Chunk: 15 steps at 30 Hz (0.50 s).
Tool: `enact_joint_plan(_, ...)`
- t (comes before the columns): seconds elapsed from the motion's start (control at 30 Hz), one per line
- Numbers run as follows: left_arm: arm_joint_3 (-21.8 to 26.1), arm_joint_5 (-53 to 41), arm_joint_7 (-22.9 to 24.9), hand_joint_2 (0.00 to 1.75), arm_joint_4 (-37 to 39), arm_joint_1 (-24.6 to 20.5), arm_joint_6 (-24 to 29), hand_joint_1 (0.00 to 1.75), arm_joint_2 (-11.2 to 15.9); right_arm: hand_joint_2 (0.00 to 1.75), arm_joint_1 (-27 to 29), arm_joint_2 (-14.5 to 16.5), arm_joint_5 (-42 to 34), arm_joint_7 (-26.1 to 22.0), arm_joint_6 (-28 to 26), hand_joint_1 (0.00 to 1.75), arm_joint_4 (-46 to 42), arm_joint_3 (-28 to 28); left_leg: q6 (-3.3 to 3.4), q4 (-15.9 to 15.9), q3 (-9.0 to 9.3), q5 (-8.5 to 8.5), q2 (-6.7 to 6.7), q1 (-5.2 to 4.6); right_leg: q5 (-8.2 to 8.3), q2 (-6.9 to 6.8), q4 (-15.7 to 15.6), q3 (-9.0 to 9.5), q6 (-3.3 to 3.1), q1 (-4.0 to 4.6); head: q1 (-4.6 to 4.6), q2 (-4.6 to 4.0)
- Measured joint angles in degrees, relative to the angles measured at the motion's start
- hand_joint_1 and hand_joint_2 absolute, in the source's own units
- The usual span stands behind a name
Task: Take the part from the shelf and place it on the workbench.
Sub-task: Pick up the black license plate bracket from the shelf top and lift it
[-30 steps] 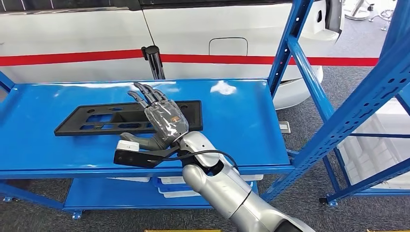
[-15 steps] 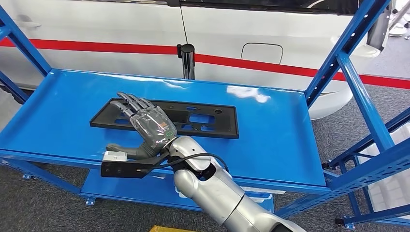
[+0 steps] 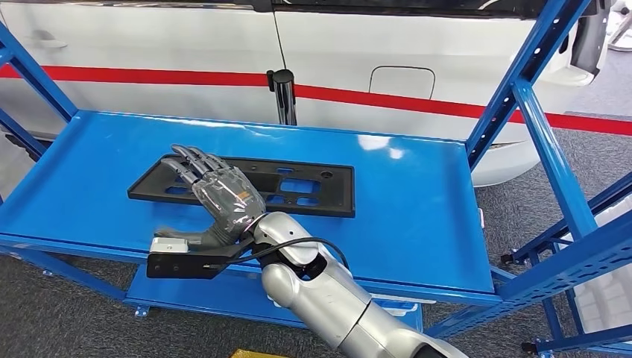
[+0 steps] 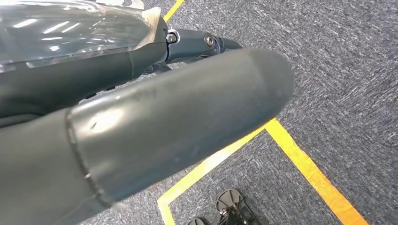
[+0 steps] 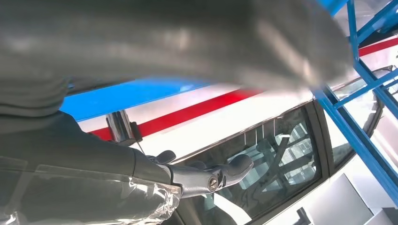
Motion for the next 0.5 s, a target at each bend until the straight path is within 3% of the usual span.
enact_joint_plan(0.17, 0.2, 0.0, 0.1, 0.0, 0.0, 0.0, 0.1, 0.0, 0.0, 1.75, 0.0, 0.0, -0.3, 0.0, 0.0, 0.0, 0.1, 0.1, -0.37, 0.0, 0.02, -0.07, 0.04, 0.14, -0.06, 0.02, 0.0, 0.01, -0.13, 0.16, 0.04, 0.0)
enact_joint_plan(0.5, 0.2, -1.8, 0.6, 0.0, 0.0, 0.0, -0.1, 0.0, -0.1, 1.75, 0.1, 0.0, -0.5, 0.4, 0.2, 0.0, 0.1, 0.5, -0.41, 0.0, 0.0, -0.09, 0.05, -0.14, -0.07, 0.02, 0.0, 0.01, -0.12, -0.05, 0.05, 0.0)
